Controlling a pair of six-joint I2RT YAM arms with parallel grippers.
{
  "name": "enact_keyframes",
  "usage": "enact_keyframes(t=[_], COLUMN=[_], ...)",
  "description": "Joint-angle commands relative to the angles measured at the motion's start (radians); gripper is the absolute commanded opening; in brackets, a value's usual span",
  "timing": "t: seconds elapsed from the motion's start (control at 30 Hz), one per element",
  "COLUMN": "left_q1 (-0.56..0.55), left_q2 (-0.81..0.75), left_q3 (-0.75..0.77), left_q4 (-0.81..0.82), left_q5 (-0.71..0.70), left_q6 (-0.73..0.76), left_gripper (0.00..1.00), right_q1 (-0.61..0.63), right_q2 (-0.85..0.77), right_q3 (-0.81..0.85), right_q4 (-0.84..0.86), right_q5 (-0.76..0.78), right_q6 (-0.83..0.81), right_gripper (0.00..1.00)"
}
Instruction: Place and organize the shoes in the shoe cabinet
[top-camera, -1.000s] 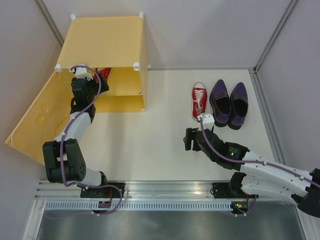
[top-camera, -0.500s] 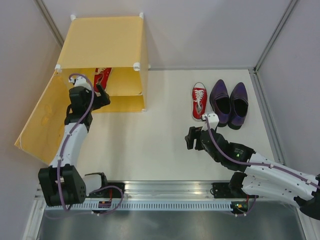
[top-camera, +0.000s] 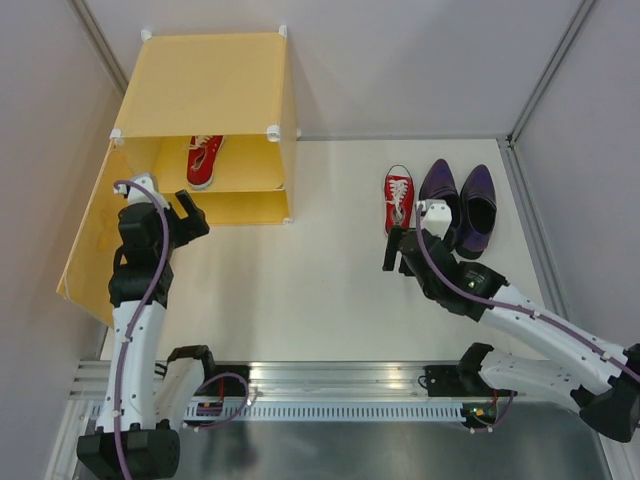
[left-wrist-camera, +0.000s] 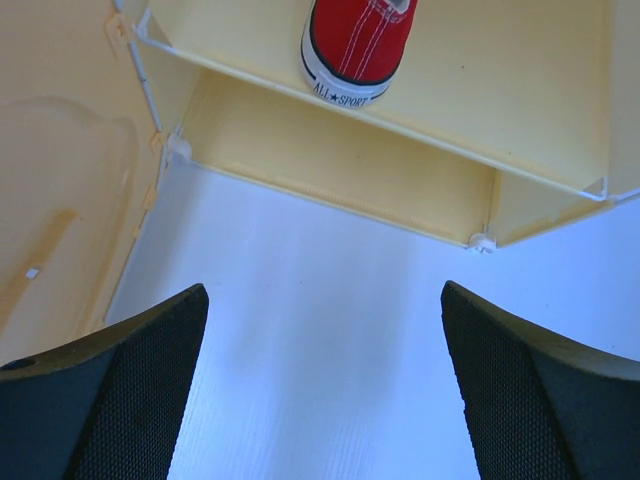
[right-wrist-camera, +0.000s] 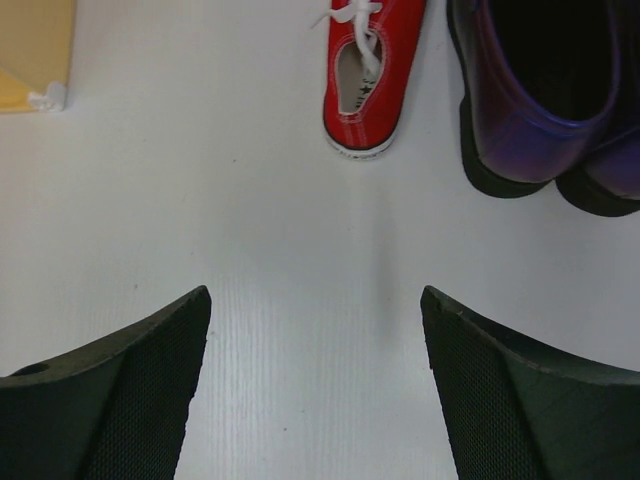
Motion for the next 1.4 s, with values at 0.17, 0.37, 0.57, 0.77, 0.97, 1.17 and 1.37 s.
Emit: enact_keyframes(t=[0.17,0.37,0.57,0.77,0.97,1.17,1.37], left_q1=[-0.002,-0.022,-0.062,-0.070,-0.073,-0.073,-0.073], left_q2=[-0.077,-0.097,-0.108,-0.110,-0.105,-0.105,-0.108], left_q3=[-0.081,-0.124,-0.127,-0.130,-0.130,-0.130,-0.130], left_q4=[-0.037,-0.011,-0.014,-0.016,-0.016,-0.020,-0.022], left_q5=[-0.089,-0.115,-0.197,-0.204,-0.204,-0.211,-0.227], left_q6=[-0.038,-0.030,-0.005,-0.002,-0.004,-0.004,-0.005], left_gripper=[1.00,0.99,0.99,0.99,0.99,0.98,0.99], right_q1=[-0.269,-0.478,-0.578,-0.595,-0.600,-0.604,-0.604], right_q2=[0.251,0.490,0.716,0.837,0.827,0.870,0.919], right_q3=[0.123,0.177,0.270,0.355,0.361,0.381,0.347], right_q4=[0.056,0.203,0.286,0.307,0.307,0.295,0.317], right_q5=[-0.131,-0.292,-0.387,-0.419,-0.421,-0.424,-0.441], right_q6=[-0.013,-0.001,0.021,0.013,0.012,0.010,0.016], right_gripper=[0.82,0.74,0.69,0.69,0.69,0.68,0.53])
